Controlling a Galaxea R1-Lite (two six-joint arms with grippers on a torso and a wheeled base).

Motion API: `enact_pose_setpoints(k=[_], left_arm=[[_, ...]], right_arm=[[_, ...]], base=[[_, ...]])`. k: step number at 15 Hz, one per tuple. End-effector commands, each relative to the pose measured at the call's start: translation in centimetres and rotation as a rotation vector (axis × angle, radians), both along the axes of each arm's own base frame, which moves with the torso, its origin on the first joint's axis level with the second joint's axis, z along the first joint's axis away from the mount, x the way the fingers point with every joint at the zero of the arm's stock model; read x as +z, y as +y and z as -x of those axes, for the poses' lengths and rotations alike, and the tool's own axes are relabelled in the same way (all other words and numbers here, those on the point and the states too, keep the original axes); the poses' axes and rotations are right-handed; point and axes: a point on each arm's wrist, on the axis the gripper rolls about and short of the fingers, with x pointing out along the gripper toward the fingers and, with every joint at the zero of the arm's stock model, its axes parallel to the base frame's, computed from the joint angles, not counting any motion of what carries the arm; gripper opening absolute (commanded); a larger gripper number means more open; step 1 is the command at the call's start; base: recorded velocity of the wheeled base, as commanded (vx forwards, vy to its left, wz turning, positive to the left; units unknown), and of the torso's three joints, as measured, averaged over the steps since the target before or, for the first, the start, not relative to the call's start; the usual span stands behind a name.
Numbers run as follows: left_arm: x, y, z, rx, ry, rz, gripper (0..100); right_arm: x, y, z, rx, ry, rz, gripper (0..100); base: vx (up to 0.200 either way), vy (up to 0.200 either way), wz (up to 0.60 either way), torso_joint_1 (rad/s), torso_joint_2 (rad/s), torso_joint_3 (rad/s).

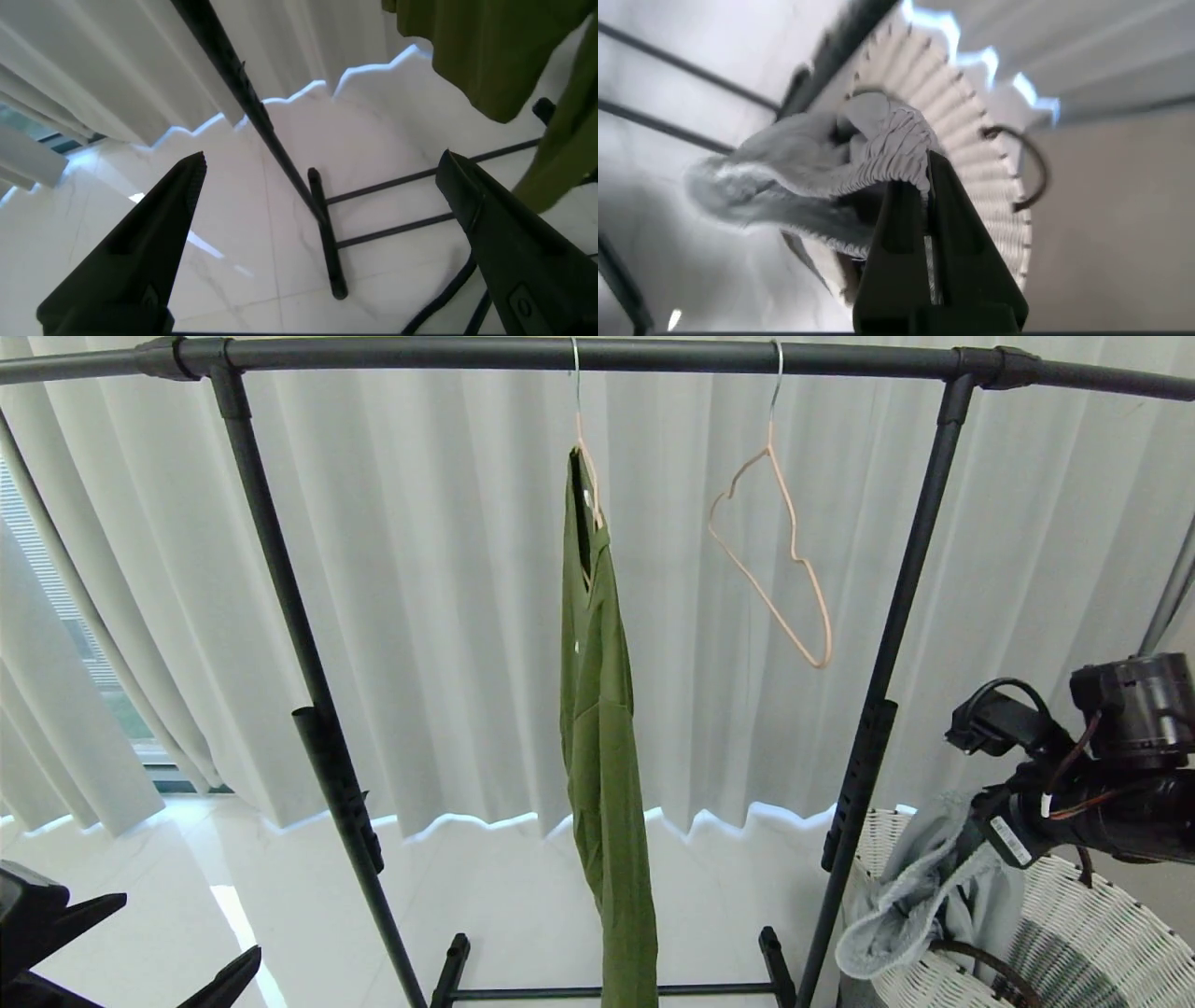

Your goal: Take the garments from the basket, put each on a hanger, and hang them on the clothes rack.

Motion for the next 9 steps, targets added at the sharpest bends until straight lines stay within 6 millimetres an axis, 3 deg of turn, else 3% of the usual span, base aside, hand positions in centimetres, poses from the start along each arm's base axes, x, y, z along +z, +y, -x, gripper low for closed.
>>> enact_pose_setpoints(k=[1, 6, 9], left_arm=[[0.1, 0.0, 0.1, 0.001, -0.007, 0.001, 100], [0.3, -0.1, 0.1, -0.026, -0.015, 0.006, 100], [2.3, -1.6, -0.3, -0.228, -0.048, 0.127, 100]], right_arm=[[3.1, 0.9, 1.7, 0.052, -0.105, -0.031, 0], [5.7, 4.0, 3.0, 0.196, -0.189, -0.072, 0], [7.3, 7.7, 4.2, 0.300, -0.211, -0.200, 0]], base=[[-0.200, 0.000, 0.00, -0.007, 0.00, 0.007], [-0.200, 0.000, 0.00, 0.003, 0.00, 0.001], [0.000, 0.000, 0.00, 0.000, 0.00, 0.000]])
